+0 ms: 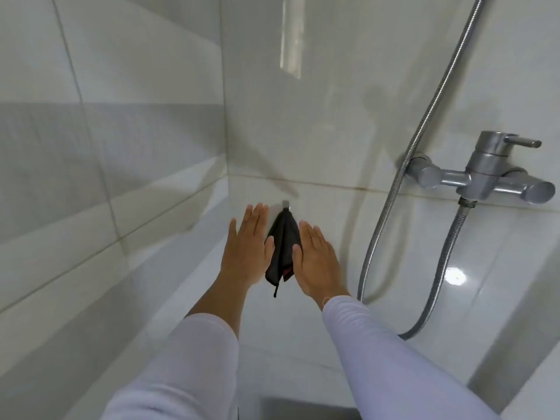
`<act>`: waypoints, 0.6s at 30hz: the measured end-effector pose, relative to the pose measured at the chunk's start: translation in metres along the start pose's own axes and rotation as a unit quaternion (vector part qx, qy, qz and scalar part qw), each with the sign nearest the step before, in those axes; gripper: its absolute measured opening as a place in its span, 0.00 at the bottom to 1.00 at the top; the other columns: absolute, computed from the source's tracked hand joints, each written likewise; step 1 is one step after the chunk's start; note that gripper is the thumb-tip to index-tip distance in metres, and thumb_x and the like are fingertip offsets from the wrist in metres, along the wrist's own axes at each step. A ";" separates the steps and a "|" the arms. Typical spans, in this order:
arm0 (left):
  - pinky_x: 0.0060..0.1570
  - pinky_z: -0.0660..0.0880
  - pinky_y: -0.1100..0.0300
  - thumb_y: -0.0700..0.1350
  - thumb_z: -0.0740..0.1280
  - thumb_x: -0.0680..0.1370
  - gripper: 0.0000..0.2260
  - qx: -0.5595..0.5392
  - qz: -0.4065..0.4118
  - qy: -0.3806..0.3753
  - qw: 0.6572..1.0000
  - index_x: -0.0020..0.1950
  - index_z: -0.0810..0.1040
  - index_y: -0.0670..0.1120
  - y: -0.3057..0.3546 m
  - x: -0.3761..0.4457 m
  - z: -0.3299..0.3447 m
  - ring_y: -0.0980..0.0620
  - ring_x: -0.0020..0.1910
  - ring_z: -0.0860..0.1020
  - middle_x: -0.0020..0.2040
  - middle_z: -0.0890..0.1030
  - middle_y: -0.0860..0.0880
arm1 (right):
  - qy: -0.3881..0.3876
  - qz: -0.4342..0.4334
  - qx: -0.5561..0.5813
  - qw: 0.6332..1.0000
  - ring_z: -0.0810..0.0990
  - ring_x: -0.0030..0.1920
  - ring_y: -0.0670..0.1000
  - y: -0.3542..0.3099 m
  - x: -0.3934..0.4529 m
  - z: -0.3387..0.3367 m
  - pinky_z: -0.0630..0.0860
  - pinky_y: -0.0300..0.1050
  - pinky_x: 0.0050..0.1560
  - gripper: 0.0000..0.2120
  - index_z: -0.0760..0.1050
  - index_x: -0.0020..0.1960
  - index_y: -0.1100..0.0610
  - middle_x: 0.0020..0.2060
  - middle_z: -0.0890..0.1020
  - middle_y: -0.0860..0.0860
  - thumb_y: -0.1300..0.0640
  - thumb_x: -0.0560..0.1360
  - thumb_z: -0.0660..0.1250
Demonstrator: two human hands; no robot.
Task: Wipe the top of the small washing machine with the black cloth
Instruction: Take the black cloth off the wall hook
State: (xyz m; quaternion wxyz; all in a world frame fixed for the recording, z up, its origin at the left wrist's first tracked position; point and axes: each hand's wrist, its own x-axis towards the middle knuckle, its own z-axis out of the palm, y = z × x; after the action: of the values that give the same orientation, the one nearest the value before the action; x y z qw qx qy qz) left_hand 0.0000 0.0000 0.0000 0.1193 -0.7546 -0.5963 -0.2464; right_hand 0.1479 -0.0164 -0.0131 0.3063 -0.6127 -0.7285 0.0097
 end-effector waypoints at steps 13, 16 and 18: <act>0.58 0.69 0.53 0.45 0.54 0.82 0.16 -0.074 -0.100 -0.085 0.989 0.68 0.69 0.47 -0.011 0.062 0.054 0.47 0.62 0.73 0.64 0.74 0.48 | 0.038 0.006 0.068 0.997 0.75 0.53 0.57 0.028 0.064 0.043 0.74 0.48 0.49 0.16 0.69 0.63 0.60 0.57 0.74 0.56 0.64 0.77 0.53; 0.56 0.73 0.51 0.47 0.56 0.81 0.13 -0.129 -0.128 -0.102 0.978 0.61 0.73 0.45 -0.009 0.067 0.063 0.45 0.54 0.76 0.56 0.77 0.46 | 0.036 0.025 0.098 0.994 0.75 0.43 0.57 0.031 0.069 0.045 0.73 0.49 0.41 0.10 0.70 0.56 0.62 0.53 0.74 0.57 0.63 0.78 0.54; 0.56 0.74 0.48 0.47 0.57 0.80 0.12 -0.166 -0.137 -0.119 0.969 0.59 0.74 0.44 -0.009 0.066 0.068 0.44 0.53 0.77 0.55 0.77 0.45 | 0.036 0.035 0.108 0.993 0.72 0.39 0.56 0.031 0.072 0.046 0.72 0.49 0.40 0.08 0.70 0.52 0.63 0.51 0.74 0.57 0.61 0.78 0.55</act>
State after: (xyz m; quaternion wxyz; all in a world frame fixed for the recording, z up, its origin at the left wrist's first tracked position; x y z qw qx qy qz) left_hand 0.0178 0.0908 -0.0251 -0.1145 -0.6993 -0.6543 -0.2641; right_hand 0.1502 0.0725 -0.0320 0.3959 -0.6012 -0.6899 0.0767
